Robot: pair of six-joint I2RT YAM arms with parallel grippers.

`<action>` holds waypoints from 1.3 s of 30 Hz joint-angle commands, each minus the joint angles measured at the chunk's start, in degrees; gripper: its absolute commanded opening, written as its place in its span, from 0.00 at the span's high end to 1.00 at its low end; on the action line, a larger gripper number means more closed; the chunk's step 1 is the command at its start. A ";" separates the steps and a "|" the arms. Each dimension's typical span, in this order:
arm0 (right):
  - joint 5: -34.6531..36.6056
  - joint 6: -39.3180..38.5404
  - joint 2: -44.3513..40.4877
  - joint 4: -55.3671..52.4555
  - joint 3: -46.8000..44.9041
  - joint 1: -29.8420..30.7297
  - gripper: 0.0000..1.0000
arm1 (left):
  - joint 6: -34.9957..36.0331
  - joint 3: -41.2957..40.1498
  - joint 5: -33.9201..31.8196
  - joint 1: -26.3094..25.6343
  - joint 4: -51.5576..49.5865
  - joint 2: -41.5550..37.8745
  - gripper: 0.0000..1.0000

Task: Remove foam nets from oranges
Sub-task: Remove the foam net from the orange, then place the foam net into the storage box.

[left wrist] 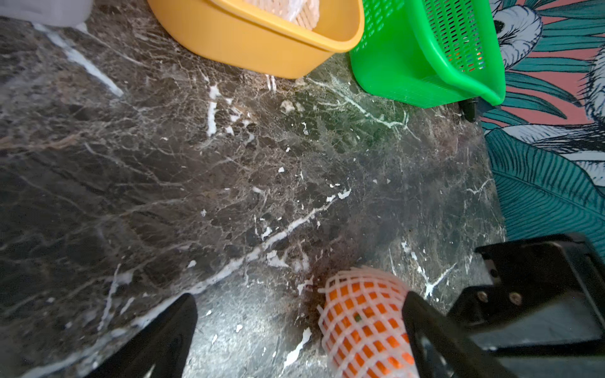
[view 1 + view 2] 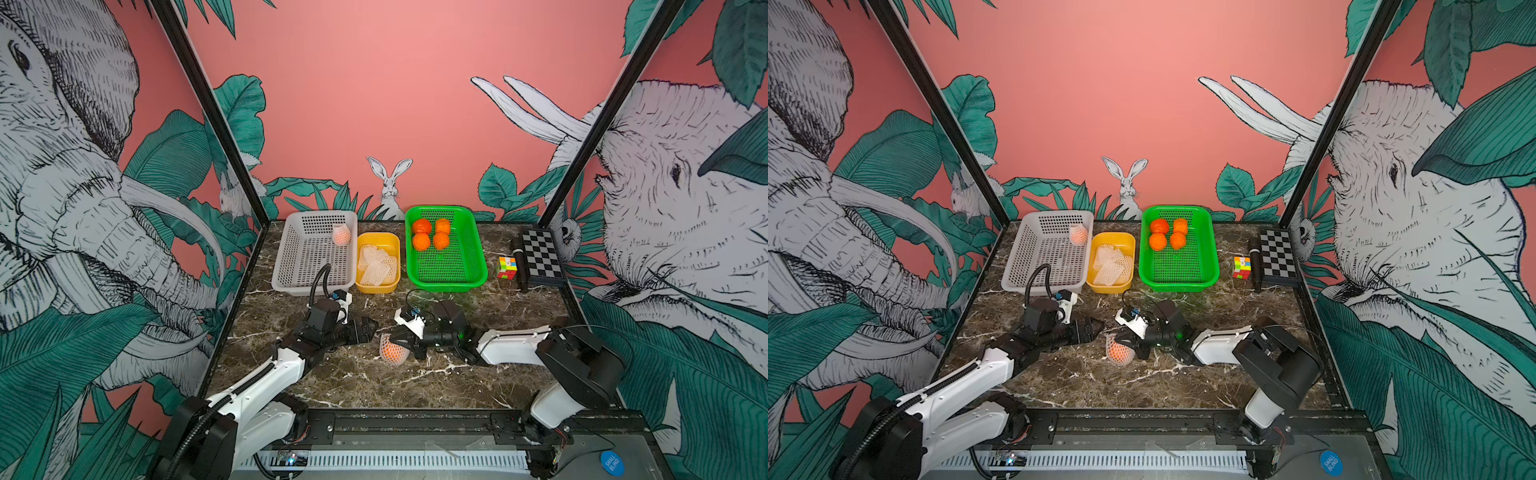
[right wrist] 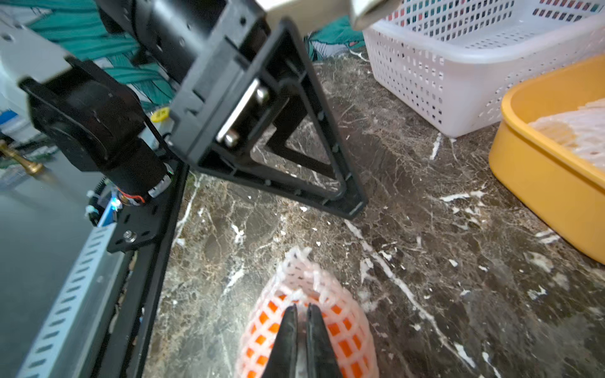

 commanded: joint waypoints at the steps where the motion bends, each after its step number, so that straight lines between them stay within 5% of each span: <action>1: 1.16 -0.36 -2.96 0.87 0.29 0.33 0.94 | 1.75 2.61 0.66 0.34 -0.43 -1.42 0.00; 16: 4.27 3.77 -10.58 -7.02 5.96 0.11 0.95 | 14.56 9.07 1.87 0.43 -7.82 -11.63 0.01; 21: 3.46 9.30 -13.95 -12.47 8.00 -2.22 0.93 | 22.84 13.11 11.81 0.38 -10.26 -11.81 0.04; 28: -9.99 23.15 -15.64 -10.33 11.12 -7.14 0.91 | 33.38 16.44 27.27 0.33 -10.16 -8.03 0.05; 34: -13.54 27.07 -15.47 -6.42 11.88 -9.03 0.90 | 34.81 17.37 27.08 0.26 -4.93 -2.78 0.04; 39: -13.85 26.20 -14.19 -7.77 14.19 -9.41 0.89 | 27.41 16.20 31.04 -0.12 5.75 1.18 0.14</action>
